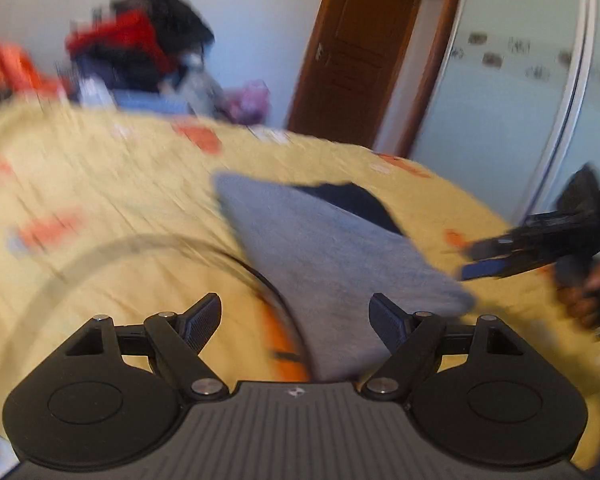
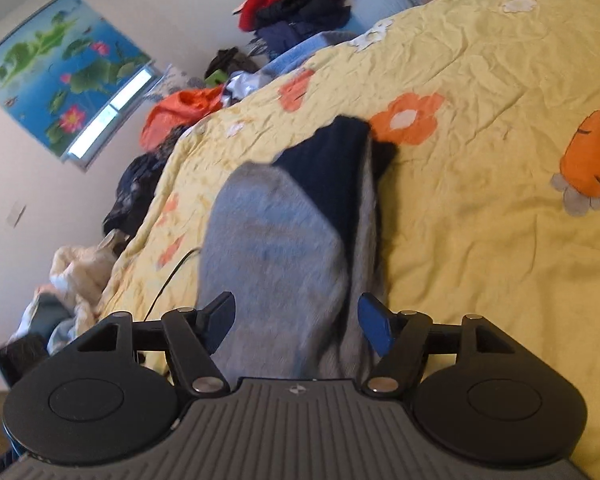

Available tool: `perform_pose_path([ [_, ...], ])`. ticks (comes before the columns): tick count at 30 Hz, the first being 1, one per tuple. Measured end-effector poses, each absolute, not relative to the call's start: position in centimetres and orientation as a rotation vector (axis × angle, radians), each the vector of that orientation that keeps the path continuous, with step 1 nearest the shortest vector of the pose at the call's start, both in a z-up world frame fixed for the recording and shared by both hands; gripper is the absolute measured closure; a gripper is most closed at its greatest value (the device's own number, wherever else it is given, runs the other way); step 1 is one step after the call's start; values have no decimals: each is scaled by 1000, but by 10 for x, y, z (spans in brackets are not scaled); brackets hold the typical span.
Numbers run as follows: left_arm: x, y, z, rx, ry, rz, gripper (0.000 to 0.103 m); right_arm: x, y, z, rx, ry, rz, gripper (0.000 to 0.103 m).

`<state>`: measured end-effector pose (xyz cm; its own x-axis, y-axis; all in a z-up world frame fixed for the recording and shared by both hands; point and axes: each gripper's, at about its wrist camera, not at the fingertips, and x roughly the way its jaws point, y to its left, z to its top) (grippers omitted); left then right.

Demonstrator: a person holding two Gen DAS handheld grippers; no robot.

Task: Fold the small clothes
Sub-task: 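Release the sweater and lift both grippers away, then pinch the grey sweater bundle edge with both grippers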

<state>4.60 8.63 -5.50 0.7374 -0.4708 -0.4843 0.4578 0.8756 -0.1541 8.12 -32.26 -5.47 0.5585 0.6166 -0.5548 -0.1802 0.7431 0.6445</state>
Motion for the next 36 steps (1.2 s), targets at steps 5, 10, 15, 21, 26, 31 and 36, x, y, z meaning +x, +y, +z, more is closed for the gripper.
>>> perform_pose_path([
  [5, 92, 156, -38, 209, 461, 39, 23, 69, -312, -49, 531, 851, 509, 33],
  [10, 65, 137, -22, 82, 308, -11, 20, 73, -305, -61, 466, 846, 394, 33],
  [15, 50, 44, -67, 99, 439, -314, 14, 87, -304, -80, 465, 906, 333, 32],
  [21, 59, -2, -88, 78, 549, -516, 14, 91, -295, -83, 436, 935, 359, 29],
  [26, 95, 10, -110, -178, 790, -479, 15, 95, -295, -86, 460, 927, 398, 29],
  [31, 113, 18, -110, -277, 870, -473, 82, 101, -288, -89, 393, 941, 419, 79],
  [36, 97, 22, -73, -173, 804, -517, 90, 85, -301, -64, 454, 876, 463, 83],
])
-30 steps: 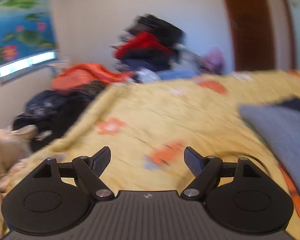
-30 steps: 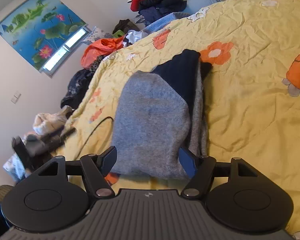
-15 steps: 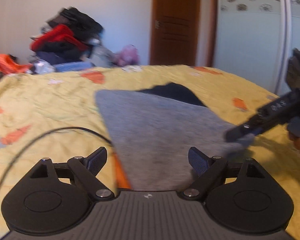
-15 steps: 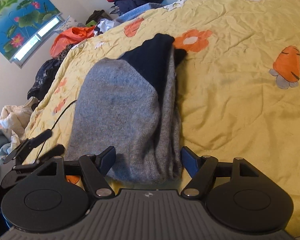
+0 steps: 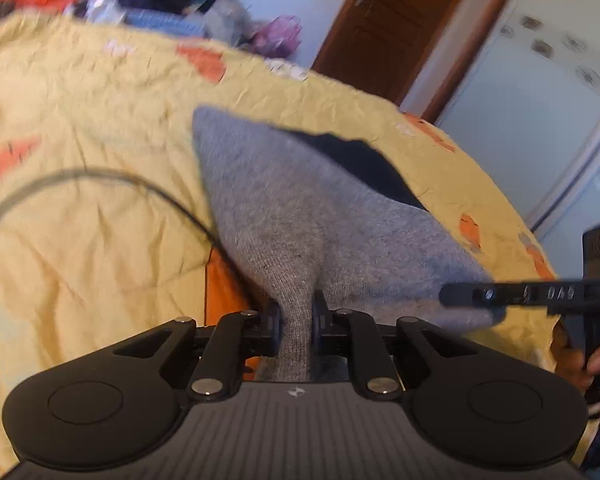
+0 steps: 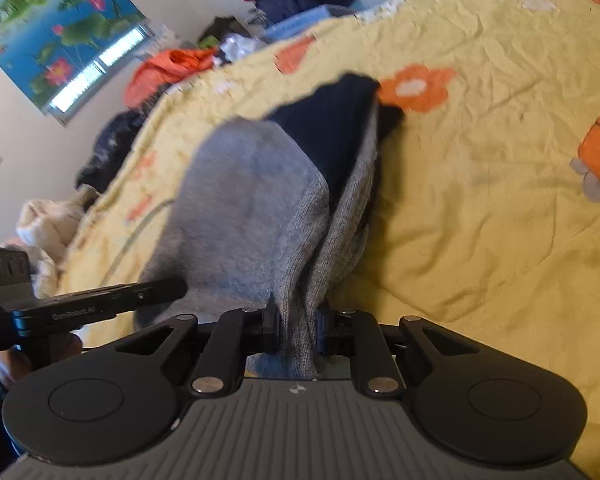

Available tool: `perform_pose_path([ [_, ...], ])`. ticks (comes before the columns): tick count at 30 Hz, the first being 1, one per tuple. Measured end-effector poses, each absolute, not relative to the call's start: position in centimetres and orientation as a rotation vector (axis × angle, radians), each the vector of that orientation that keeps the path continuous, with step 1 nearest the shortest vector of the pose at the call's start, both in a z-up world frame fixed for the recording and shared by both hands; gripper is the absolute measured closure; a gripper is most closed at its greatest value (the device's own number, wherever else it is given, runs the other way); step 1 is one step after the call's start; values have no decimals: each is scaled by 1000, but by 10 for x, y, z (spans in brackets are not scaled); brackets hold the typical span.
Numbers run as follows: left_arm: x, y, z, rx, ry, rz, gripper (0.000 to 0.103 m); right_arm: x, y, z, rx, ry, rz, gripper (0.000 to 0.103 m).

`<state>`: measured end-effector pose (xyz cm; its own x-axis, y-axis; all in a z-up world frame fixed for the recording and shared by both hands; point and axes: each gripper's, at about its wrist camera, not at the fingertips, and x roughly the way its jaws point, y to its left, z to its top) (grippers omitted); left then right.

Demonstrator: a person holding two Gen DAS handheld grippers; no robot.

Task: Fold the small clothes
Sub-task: 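Pinch the grey sweater bundle edge with both grippers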

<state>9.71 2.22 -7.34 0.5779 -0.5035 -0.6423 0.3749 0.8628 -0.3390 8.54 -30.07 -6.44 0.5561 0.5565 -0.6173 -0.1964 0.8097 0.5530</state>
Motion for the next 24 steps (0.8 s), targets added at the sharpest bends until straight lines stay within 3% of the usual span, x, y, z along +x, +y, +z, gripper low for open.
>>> perform_pose_path([
  [7, 84, -5, -97, 51, 803, -495, 86, 82, -295, -93, 439, 927, 440, 80],
  [9, 75, -2, -89, 72, 764, -486, 80, 82, -295, -88, 457, 941, 433, 69],
  [11, 63, 11, -76, 72, 705, -448, 72, 74, -305, -80, 510, 916, 455, 38],
  [12, 56, 20, -67, 62, 665, -420, 70, 68, -312, -74, 536, 892, 453, 34],
  [14, 44, 40, -54, 4, 631, -400, 46, 56, -329, -67, 611, 854, 463, 32],
  [15, 39, 52, -50, -71, 636, -404, 41, 52, -337, -67, 669, 848, 468, 32],
  [20, 31, 70, -78, -499, 824, -512, 40, 44, -340, -86, 785, 905, 444, 32],
  [24, 39, 56, -99, -504, 846, -435, 40, 53, -322, -103, 787, 938, 440, 32],
])
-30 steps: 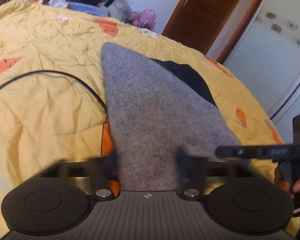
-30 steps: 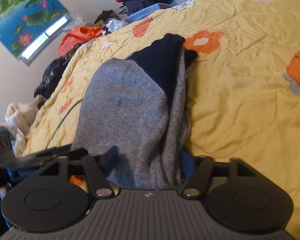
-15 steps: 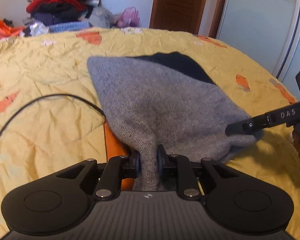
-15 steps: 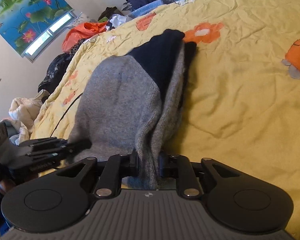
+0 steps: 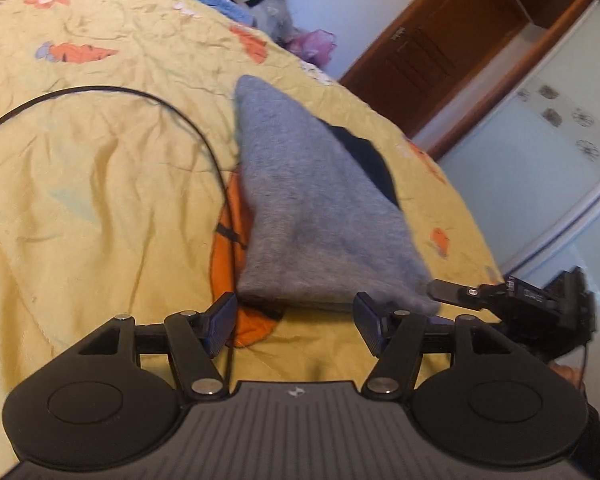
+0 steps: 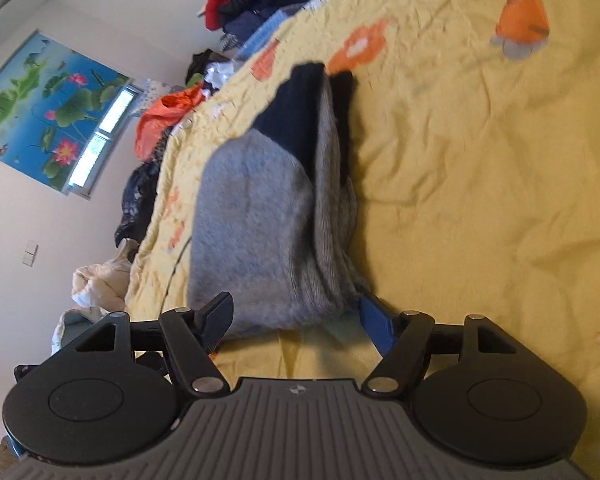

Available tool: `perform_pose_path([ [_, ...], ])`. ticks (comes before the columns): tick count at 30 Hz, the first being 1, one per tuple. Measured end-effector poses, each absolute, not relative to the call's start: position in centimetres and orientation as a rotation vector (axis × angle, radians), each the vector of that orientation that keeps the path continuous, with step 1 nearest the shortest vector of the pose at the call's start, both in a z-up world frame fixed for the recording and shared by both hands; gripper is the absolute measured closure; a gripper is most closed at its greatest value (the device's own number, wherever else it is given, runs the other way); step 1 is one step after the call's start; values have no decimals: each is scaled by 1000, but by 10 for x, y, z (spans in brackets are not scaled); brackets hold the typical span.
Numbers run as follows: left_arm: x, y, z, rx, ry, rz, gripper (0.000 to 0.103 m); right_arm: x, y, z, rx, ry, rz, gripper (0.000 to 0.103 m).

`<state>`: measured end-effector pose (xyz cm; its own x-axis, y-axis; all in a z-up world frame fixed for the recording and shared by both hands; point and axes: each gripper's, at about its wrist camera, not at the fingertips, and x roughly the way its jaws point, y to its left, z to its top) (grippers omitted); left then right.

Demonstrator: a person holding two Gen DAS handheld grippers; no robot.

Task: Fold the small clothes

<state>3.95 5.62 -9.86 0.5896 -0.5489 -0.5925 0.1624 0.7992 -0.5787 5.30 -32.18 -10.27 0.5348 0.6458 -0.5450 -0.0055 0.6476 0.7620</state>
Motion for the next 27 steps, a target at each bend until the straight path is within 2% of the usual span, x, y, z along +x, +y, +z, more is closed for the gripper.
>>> perform_pose_path([
  [4, 57, 49, -105, -504, 842, -419, 41, 60, -312, -103, 791, 936, 445, 29],
  [5, 59, 46, -106, -474, 841, -409, 45, 62, -310, -104, 792, 933, 446, 29],
  [6, 62, 42, -107, -438, 842, -388, 54, 63, -310, -104, 792, 928, 446, 30],
  [7, 65, 38, -109, -408, 854, -379, 75, 63, -309, -105, 791, 924, 444, 33],
  [9, 65, 34, -108, -355, 854, -362, 82, 65, -306, -107, 755, 930, 422, 52],
  [10, 65, 32, -107, -337, 858, -358, 86, 65, -304, -109, 727, 940, 412, 76],
  [14, 53, 26, -94, -223, 848, -343, 92, 52, -298, -107, 685, 935, 444, 82],
  [17, 40, 28, -85, -133, 837, -344, 94, 31, -304, -99, 698, 937, 470, 92],
  [19, 40, 30, -94, -116, 868, -328, 94, 23, -310, -107, 682, 957, 432, 94],
  [20, 40, 31, -98, -113, 858, -316, 94, 22, -312, -111, 674, 962, 414, 99],
  [21, 40, 32, -99, -107, 861, -305, 94, 22, -315, -115, 704, 955, 425, 98],
  [22, 41, 33, -99, -117, 864, -302, 94, 22, -317, -115, 742, 947, 440, 88],
  [24, 40, 34, -99, -124, 872, -302, 94, 26, -319, -106, 756, 918, 440, 81],
  [25, 40, 34, -99, -123, 873, -303, 94, 31, -318, -100, 743, 907, 431, 63],
  [26, 40, 33, -99, -120, 871, -304, 94, 38, -317, -93, 727, 890, 418, 39],
  [27, 40, 33, -99, -121, 871, -303, 94, 45, -317, -88, 715, 865, 409, 31],
])
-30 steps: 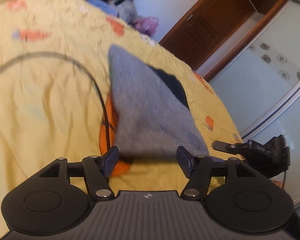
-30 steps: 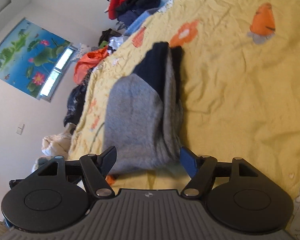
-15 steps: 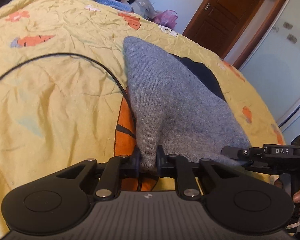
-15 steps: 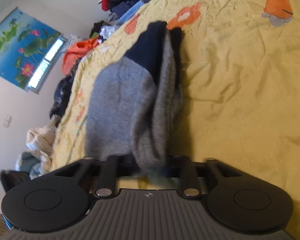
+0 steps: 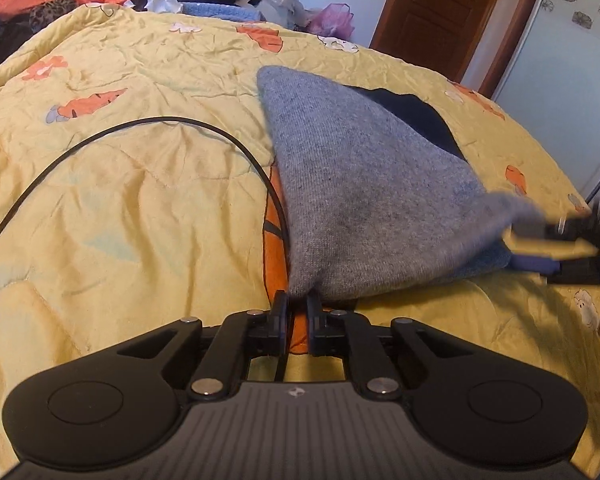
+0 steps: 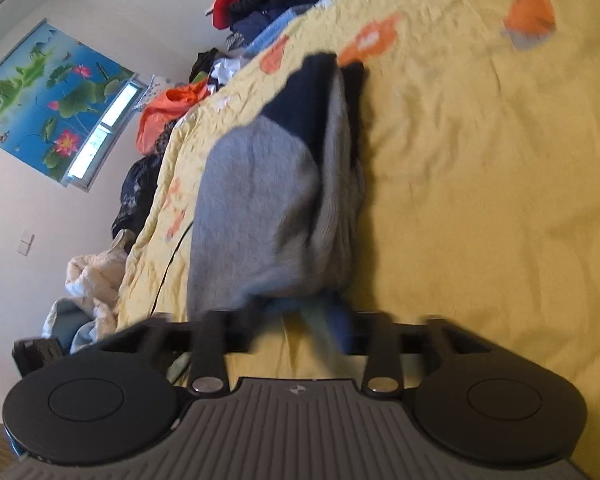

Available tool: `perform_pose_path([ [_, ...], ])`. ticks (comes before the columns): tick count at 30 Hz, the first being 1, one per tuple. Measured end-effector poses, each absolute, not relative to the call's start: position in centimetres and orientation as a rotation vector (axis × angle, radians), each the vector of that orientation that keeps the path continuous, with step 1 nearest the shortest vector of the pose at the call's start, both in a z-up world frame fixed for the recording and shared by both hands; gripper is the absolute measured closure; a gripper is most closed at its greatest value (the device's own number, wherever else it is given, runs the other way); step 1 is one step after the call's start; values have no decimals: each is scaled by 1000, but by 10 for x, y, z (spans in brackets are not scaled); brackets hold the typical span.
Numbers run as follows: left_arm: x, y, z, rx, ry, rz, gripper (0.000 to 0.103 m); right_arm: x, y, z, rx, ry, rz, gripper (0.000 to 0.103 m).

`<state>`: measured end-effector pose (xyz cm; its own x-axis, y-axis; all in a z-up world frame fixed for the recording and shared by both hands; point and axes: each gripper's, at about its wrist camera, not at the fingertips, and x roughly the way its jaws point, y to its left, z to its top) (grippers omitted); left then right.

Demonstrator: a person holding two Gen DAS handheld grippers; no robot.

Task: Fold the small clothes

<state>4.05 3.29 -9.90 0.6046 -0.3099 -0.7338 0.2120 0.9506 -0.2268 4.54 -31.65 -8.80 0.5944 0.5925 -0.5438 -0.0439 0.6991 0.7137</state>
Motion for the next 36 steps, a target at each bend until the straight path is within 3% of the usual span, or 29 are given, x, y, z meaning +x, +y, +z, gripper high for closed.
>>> perform_pose_path([
  [1, 41, 33, -99, -128, 874, -302, 94, 55, -316, -85, 710, 848, 409, 23],
  [11, 52, 83, -115, -549, 968, -370, 88, 65, -310, -98, 740, 921, 401, 23],
  [16, 64, 65, -112, -511, 952, -397, 88, 66, -298, -102, 781, 936, 450, 23],
  [18, 70, 58, -112, -487, 942, -385, 88, 71, -290, -103, 745, 953, 449, 42],
  [19, 71, 57, -112, -483, 938, -389, 88, 75, -286, -107, 731, 987, 444, 79],
  [25, 56, 76, -93, -469, 932, -485, 86, 72, -288, -110, 725, 997, 454, 79],
  [27, 54, 93, -95, -549, 945, -507, 66, 72, -290, -114, 751, 996, 464, 78],
  [28, 54, 99, -96, -582, 940, -491, 39, 72, -292, -116, 775, 997, 465, 77],
  [29, 55, 103, -97, -604, 921, -455, 25, 72, -293, -118, 803, 997, 469, 75],
  [34, 71, 90, -105, -617, 911, -434, 27, 73, -300, -125, 876, 1002, 477, 74],
  [36, 74, 74, -107, -557, 908, -472, 51, 75, -301, -125, 883, 1008, 479, 74],
])
